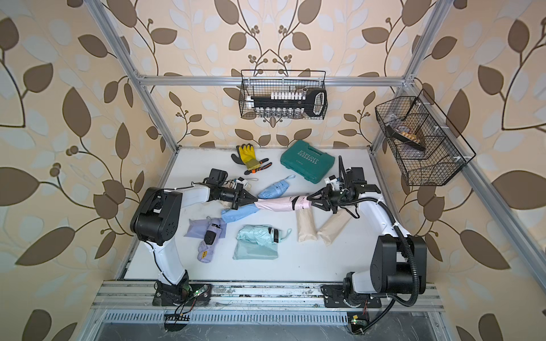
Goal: Take umbrellas out of sleeves
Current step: Take out the umbrella from the umbrella sleeve, then place the umbrella sleeve at the center of the board.
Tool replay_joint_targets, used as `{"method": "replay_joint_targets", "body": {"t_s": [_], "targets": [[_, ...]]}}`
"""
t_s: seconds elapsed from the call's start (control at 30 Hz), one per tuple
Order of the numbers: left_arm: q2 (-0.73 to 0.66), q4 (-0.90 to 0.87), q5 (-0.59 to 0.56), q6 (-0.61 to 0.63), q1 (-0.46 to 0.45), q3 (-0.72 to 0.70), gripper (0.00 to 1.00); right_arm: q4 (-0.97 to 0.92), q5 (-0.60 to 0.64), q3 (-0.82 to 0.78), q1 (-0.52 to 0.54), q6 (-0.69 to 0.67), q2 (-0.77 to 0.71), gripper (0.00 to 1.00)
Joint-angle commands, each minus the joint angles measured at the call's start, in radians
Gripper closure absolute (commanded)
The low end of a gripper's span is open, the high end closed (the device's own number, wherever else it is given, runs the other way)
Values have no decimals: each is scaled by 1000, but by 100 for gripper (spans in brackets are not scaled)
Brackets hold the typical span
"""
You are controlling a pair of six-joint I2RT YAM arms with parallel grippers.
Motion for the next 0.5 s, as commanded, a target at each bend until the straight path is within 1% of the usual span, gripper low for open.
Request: {"method": "replay_joint_targets", "body": {"t_s": [0.0,0.07,0.17,0.27,0.37,0.47], "targets": [[1,-41,-82,17,40,-19,98,-88,6,21,-66,-82,-33,87],[2,-53,-99,26,49,-22,98,-125,17,31,-93,-116,-36,87],[6,-91,-118,46,60,-14,98,-117,17,30,-98,-110,-37,87],[16,-86,-129,28,61,-13,98,-117,20,47,-99,-110,-33,88],[6,-86,-161,14,61,-21,98,-162,50,102,-108,-139,-28,88],[-1,-58,-182,-28,61,-39,98,-140,28,119,-107,-114,-23,88]]}}
